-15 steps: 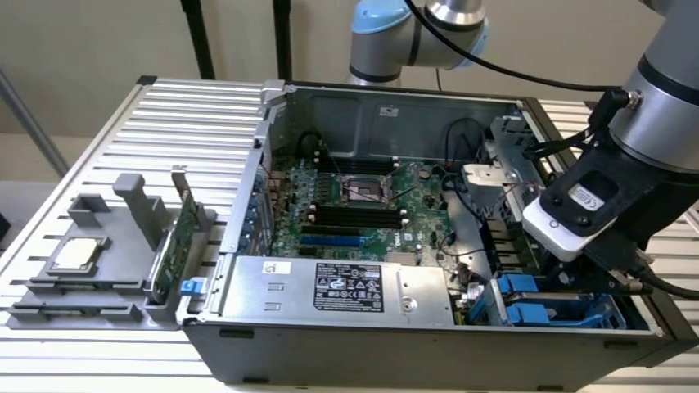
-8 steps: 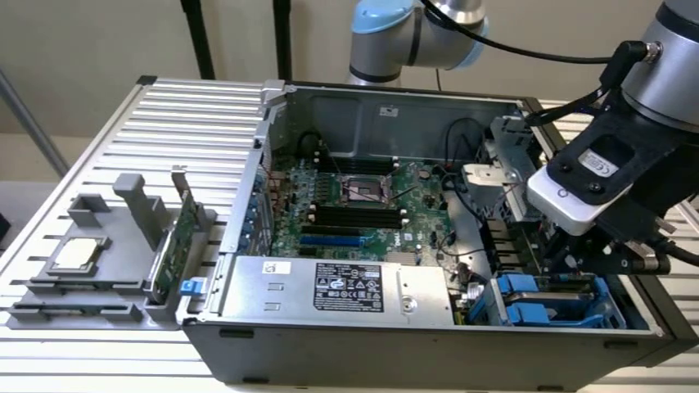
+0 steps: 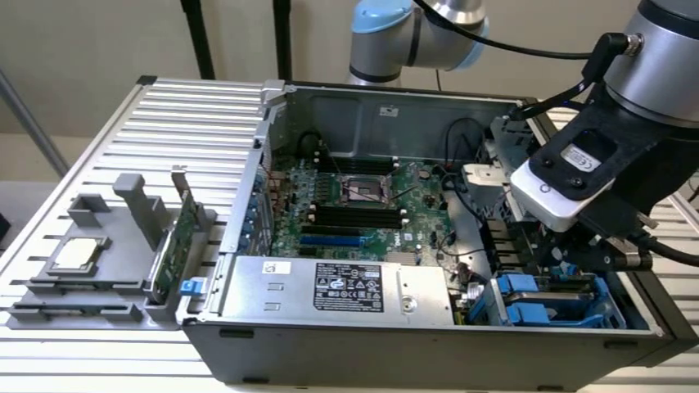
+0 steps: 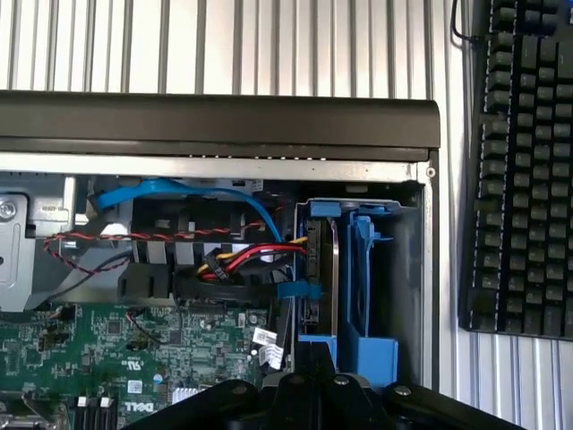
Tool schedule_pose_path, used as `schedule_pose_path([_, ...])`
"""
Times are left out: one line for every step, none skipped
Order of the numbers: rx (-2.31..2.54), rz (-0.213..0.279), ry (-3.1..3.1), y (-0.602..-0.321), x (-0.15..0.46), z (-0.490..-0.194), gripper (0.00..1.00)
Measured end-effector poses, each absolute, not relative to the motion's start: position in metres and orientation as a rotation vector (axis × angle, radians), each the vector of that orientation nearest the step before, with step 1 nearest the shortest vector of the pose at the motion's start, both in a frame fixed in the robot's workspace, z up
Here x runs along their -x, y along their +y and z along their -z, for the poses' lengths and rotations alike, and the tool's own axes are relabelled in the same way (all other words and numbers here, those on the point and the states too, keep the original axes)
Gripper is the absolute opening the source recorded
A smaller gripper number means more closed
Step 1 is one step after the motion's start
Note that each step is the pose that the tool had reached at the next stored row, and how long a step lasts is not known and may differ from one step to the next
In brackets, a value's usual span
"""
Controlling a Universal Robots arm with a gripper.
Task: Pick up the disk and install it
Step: 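Insert the second disk wire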
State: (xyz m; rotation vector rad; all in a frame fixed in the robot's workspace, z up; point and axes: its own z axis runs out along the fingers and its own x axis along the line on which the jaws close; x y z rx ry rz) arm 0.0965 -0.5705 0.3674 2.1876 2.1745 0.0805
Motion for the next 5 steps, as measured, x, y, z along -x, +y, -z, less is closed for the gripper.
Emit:
schedule_pose_path([-2.188,-0.081,2.174,-0.5705,-0.0965,-0.3674,0.11])
schedule_pose_path([-2.188,-0.080,2.174,-0.5704,-0.0965,-0.3675,0.11])
schedule_pose_path([-2.188,-0.081,2.174,-0.5704,-0.0965,-0.3674,0.11])
schedule_pose_path([-2.188,-0.080,2.174,-0.5704,-0.0964,-0.3674,0.11])
schedule_pose_path([-2.188,-0.080,2.174,-0.5704,-0.0964,-0.3675,0.11])
